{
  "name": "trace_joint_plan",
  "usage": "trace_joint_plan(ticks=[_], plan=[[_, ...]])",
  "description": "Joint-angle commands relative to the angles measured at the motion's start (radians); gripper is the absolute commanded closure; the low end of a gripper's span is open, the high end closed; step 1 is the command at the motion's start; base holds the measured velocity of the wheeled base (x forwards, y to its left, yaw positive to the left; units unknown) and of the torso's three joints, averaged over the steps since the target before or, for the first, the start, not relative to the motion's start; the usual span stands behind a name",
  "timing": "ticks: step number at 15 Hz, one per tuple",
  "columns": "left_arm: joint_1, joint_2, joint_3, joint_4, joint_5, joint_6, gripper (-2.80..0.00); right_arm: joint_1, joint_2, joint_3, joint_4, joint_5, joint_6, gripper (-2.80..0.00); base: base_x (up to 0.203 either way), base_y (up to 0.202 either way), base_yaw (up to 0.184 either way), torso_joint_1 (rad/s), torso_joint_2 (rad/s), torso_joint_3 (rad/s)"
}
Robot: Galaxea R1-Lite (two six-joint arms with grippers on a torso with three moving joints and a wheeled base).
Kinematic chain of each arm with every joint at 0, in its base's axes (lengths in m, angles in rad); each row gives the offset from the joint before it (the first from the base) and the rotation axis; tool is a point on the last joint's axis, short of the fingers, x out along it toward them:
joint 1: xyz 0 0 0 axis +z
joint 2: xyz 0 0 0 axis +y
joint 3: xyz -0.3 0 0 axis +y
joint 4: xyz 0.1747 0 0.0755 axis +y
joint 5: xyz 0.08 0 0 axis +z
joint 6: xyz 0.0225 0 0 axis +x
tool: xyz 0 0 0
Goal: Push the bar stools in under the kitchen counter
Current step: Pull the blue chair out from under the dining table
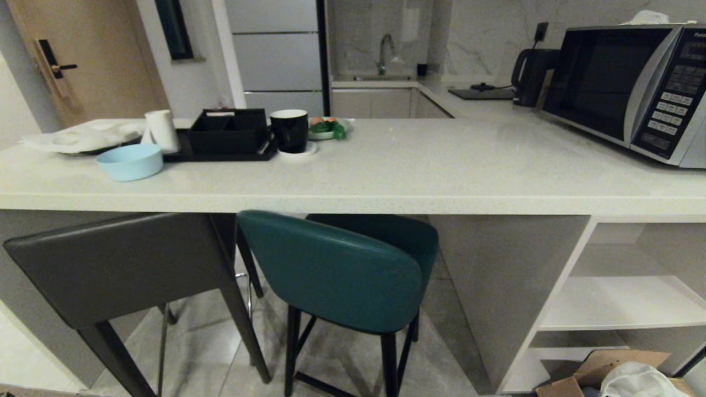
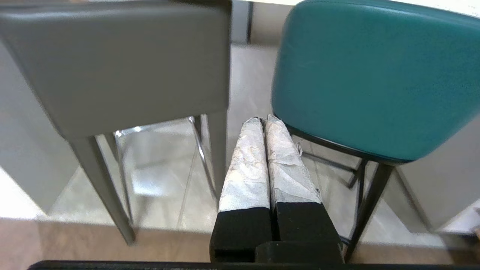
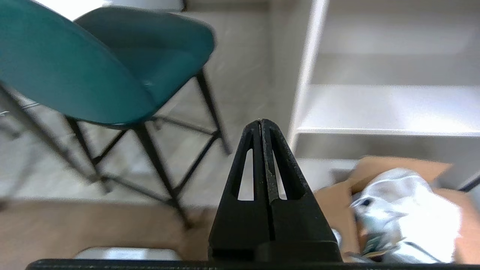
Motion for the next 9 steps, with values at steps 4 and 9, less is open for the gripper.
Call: trace_joint_plan(ticks=[4,9], plan=[[-0.052,0.817,-0.021,-0.52,-0.008,-0.017,0.0,0.082,0.67,-0.186,-0.221,0.047,0.014,0.0,0.0,0.0,0.0,0.0,0.0,0.0],[-0.076,1.438,-0.033,-1.126,-0.054,0.064,0.0,0.424,1.025,-0.218,-0.435,-0.026,0.07,0.0,0.0,0.0,0.0,0.0,0.0,0.0]])
